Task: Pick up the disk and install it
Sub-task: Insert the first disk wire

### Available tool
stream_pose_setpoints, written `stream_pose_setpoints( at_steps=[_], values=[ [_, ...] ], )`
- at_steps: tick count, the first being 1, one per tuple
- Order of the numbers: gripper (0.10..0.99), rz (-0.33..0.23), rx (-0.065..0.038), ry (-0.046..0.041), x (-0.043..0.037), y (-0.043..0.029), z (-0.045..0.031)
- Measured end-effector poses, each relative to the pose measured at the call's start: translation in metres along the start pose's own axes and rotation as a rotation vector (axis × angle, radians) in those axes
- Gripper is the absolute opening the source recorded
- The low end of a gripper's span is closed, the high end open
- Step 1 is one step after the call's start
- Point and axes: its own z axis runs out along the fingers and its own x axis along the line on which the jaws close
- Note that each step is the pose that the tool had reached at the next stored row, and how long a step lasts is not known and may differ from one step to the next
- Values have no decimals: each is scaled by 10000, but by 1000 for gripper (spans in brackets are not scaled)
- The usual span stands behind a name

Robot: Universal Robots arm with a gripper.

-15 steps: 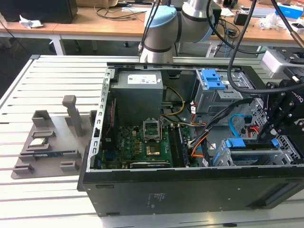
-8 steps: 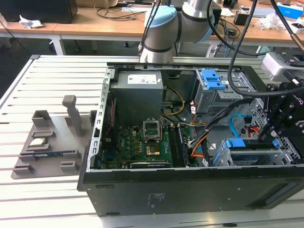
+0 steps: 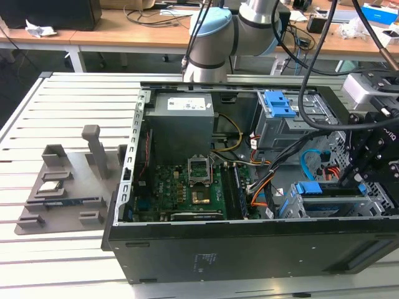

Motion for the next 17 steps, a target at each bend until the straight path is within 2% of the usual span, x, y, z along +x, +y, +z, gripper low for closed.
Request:
stream_pose_setpoints(
  at_steps=[5,6,7,9,11,13,14,15,17],
  values=[
    [176,1,-1,-7,0,0,7],
    [239,1,-1,-3,0,0,6],
    [239,1,0,2,0,1,-9],
    [239,2,-1,3,-14,7,-114],
    [227,1,-1,1,-43,9,-171],
    [106,2,-1,1,-70,17,-315],
    [106,1,0,4,-76,19,-374],
    [106,1,0,4,-78,20,-408],
    [106,1,-1,0,-77,21,-423]
  ],
)
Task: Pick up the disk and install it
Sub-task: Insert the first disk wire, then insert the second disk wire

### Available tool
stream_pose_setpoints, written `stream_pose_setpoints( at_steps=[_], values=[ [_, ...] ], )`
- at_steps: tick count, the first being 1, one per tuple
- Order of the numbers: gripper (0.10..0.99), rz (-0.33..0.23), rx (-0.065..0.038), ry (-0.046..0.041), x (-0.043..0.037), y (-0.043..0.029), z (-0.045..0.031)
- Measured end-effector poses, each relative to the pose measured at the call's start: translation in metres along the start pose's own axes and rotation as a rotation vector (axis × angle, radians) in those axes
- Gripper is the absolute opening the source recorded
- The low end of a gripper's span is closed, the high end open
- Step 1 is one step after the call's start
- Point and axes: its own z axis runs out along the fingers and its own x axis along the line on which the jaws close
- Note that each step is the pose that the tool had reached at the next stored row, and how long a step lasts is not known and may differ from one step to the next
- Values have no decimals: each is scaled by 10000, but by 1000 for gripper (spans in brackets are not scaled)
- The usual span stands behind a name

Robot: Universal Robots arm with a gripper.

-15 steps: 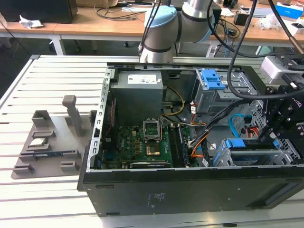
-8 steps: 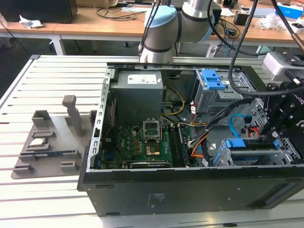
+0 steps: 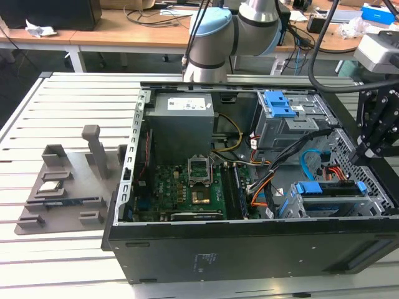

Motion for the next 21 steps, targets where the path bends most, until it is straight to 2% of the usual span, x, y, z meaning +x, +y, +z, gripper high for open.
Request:
stream_pose_setpoints(
  at_steps=[14,17,18,21],
  values=[
    [114,0,0,3,0,0,-6],
    [302,0,0,3,0,0,-7],
    [302,-1,1,4,-2,1,-9],
    [302,-1,0,1,-108,38,-5]
  ],
)
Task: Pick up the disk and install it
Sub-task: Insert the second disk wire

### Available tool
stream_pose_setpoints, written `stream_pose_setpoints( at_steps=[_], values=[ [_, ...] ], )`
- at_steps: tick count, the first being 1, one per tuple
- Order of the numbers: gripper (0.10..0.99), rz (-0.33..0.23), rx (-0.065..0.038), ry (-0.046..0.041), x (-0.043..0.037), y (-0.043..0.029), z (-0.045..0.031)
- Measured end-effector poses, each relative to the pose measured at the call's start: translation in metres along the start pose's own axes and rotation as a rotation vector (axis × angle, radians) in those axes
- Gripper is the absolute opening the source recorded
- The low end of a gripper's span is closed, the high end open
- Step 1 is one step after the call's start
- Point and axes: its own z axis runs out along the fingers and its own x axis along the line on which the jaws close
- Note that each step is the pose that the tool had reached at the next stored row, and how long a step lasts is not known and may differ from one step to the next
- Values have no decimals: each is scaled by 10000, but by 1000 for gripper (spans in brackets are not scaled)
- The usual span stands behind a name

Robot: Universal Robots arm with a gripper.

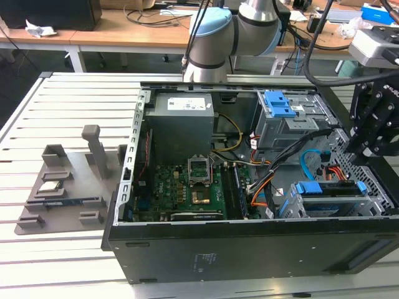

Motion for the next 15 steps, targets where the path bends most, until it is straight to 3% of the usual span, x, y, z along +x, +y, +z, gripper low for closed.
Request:
stream_pose_setpoints(
  at_steps=[2,4,8,14,15],
  values=[
    [302,0,1,2,-74,43,4],
    [302,-2,3,3,-97,119,12],
    [302,-71,11,3,-86,404,59],
    [282,-185,14,10,-86,431,85],
    [161,-186,14,10,-86,432,86]
  ],
)
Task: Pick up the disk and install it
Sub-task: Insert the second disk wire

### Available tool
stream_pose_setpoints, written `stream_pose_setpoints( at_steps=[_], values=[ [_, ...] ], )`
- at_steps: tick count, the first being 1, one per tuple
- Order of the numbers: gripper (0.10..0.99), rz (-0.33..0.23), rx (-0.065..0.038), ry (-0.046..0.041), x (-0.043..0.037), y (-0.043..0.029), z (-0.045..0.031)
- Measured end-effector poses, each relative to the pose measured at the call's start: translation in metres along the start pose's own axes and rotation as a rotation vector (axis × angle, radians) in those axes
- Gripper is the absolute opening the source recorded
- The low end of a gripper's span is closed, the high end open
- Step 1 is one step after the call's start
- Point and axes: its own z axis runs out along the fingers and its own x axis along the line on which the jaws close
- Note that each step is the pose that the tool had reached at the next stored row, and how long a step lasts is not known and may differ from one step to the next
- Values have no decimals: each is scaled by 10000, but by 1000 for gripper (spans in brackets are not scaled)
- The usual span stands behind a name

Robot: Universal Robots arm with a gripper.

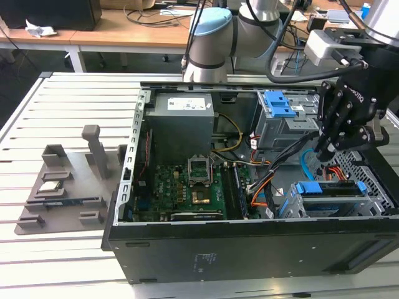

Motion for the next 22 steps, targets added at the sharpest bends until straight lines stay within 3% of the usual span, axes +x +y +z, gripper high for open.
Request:
stream_pose_setpoints(
  at_steps=[2,4,6,7,12,15,22],
  values=[
    [161,-4,0,-4,18,-1,4],
    [161,-4,0,1,107,-3,6],
    [161,-3,0,4,299,-18,68],
    [161,-3,0,2,313,-62,104],
    [161,-15,0,22,308,-147,206],
    [161,-55,2,23,263,-189,241],
    [161,-138,4,28,244,-213,290]
  ],
)
